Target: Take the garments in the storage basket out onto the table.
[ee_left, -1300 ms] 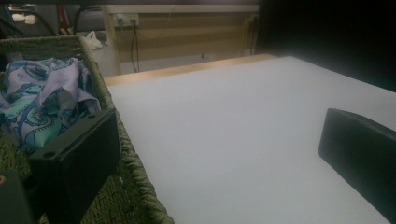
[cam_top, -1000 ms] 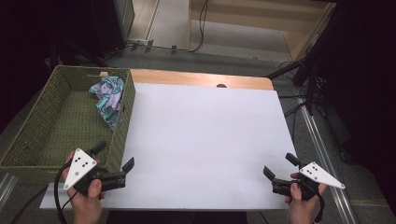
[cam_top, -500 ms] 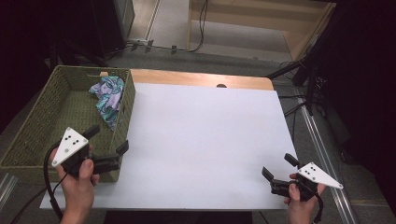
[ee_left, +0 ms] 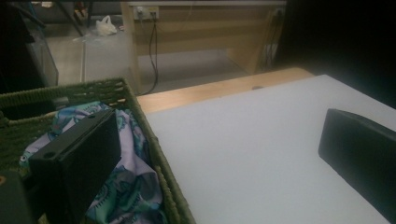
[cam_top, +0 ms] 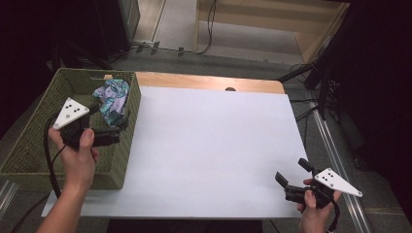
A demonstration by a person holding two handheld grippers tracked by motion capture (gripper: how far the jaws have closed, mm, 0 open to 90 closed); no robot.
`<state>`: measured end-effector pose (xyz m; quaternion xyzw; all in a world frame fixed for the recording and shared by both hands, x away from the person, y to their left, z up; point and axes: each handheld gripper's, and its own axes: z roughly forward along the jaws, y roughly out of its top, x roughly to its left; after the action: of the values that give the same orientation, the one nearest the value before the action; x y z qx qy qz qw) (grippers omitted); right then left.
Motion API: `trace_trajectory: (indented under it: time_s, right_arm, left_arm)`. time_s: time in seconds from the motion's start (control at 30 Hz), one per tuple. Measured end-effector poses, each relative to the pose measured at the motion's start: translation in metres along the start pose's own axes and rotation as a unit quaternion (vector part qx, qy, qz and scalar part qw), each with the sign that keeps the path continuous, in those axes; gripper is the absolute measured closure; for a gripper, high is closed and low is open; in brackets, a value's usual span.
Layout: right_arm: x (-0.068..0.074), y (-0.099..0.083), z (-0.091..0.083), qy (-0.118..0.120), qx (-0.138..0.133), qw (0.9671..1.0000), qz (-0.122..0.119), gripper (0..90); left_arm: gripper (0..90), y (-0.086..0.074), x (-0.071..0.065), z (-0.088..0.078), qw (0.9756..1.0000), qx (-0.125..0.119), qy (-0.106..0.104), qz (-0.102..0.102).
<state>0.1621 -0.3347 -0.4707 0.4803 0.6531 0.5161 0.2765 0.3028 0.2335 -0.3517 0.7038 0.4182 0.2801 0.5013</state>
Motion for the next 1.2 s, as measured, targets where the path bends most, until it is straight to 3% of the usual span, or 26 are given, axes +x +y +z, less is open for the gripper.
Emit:
trace_trajectory:
  time_s: [0.1,0.23,0.3,0.57,0.67,0.87,0.97,1.07,1.13,1.2]
  right_arm:
    - [-0.001,0.001,0.000,0.001,-0.001,1.0000,-0.001,0.0]
    - [-0.001,0.001,0.003,0.003,0.002,1.0000,0.001,0.0]
    - [0.000,0.001,0.004,0.003,0.004,1.0000,-0.003,0.0]
    - [0.000,-0.001,0.006,0.005,0.008,1.0000,-0.002,0.0]
    - [-0.001,-0.002,0.007,0.005,0.011,0.9999,-0.001,0.0]
    - [-0.001,-0.004,0.009,0.007,0.013,0.9999,-0.003,0.0]
    - [-0.001,-0.005,0.010,0.008,0.016,0.9998,-0.001,0.0]
    - [-0.002,-0.006,0.010,0.008,0.018,0.9998,0.001,0.0]
    - [-0.003,-0.007,0.011,0.008,0.020,0.9998,0.004,0.0]
    - [-0.003,-0.008,0.011,0.007,0.021,0.9997,0.005,0.0]
  left_arm:
    - [0.0,0.006,0.007,0.007,1.0000,0.005,0.004,-0.001]
    - [0.0,0.017,0.025,0.024,0.9996,0.017,0.020,-0.006]
    - [0.0,0.019,0.033,0.033,0.9989,0.026,0.039,-0.004]
    - [0.0,0.024,0.058,0.062,0.9976,0.052,0.044,-0.016]
    - [0.0,0.029,0.071,0.079,0.9958,0.071,0.050,-0.028]
    - [0.5,0.033,0.084,0.100,0.9929,0.096,0.063,-0.031]
    - [1.7,0.029,0.094,0.115,0.9898,0.113,0.078,-0.040]
    - [2.8,0.026,0.100,0.123,0.9884,0.120,0.076,-0.055]
    - [2.8,0.021,0.107,0.135,0.9853,0.139,0.075,-0.064]
    - [3.7,0.019,0.110,0.139,0.9843,0.143,0.073,-0.074]
